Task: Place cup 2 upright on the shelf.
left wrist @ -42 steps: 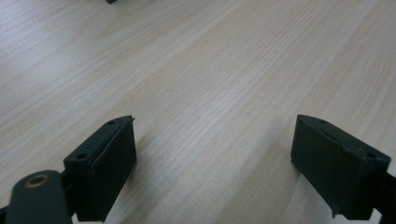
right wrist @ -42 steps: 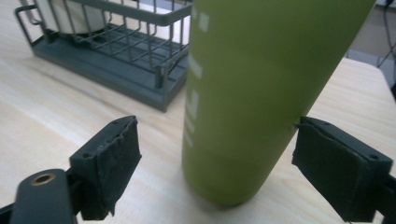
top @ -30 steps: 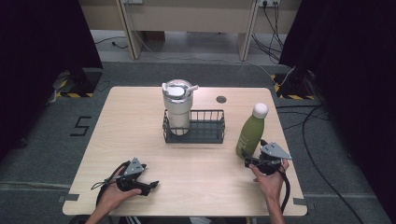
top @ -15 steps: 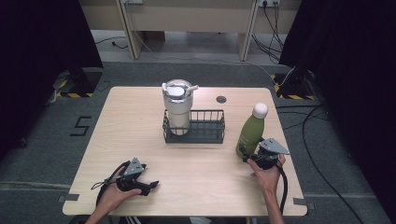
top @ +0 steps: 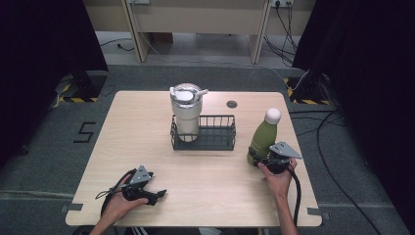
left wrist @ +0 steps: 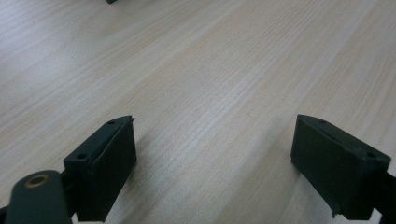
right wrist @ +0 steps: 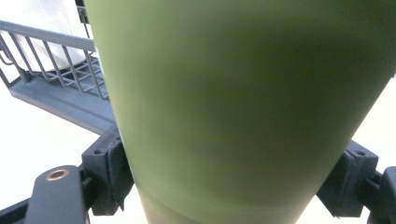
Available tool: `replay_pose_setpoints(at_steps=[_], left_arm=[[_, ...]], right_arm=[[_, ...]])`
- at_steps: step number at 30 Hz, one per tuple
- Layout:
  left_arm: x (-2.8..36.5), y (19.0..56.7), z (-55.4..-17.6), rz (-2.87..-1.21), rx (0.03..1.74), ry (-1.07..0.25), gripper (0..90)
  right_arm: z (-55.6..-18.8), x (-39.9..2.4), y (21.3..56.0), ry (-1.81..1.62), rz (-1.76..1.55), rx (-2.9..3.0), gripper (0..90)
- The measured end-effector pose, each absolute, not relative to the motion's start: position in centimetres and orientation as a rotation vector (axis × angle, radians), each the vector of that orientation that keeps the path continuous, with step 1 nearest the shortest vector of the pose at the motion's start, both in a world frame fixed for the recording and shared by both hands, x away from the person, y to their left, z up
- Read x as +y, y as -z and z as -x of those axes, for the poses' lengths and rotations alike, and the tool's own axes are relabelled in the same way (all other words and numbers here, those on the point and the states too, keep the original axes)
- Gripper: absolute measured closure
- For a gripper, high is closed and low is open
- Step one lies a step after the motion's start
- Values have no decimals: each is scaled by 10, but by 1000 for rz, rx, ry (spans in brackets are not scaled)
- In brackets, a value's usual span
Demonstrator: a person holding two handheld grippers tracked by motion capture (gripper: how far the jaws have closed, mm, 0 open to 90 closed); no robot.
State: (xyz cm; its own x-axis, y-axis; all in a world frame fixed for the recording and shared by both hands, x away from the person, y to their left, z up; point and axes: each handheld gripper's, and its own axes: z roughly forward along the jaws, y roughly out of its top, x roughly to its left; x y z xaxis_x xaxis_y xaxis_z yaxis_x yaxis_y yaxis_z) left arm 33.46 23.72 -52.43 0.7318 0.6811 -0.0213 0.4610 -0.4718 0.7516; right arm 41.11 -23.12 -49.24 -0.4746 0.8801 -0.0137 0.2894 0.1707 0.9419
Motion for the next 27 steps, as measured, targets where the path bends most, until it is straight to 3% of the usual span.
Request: replay_pose_setpoints(at_steps=[13, 27], left_arm=[[237, 524, -335, -2152, 859, -361, 134], [237, 524, -335, -2152, 859, -361, 134]], right_arm=[[-408, -227, 490, -1286, -1057, 1838, 208], [-398, -224, 463, -1294, -1024, 1852, 208]])
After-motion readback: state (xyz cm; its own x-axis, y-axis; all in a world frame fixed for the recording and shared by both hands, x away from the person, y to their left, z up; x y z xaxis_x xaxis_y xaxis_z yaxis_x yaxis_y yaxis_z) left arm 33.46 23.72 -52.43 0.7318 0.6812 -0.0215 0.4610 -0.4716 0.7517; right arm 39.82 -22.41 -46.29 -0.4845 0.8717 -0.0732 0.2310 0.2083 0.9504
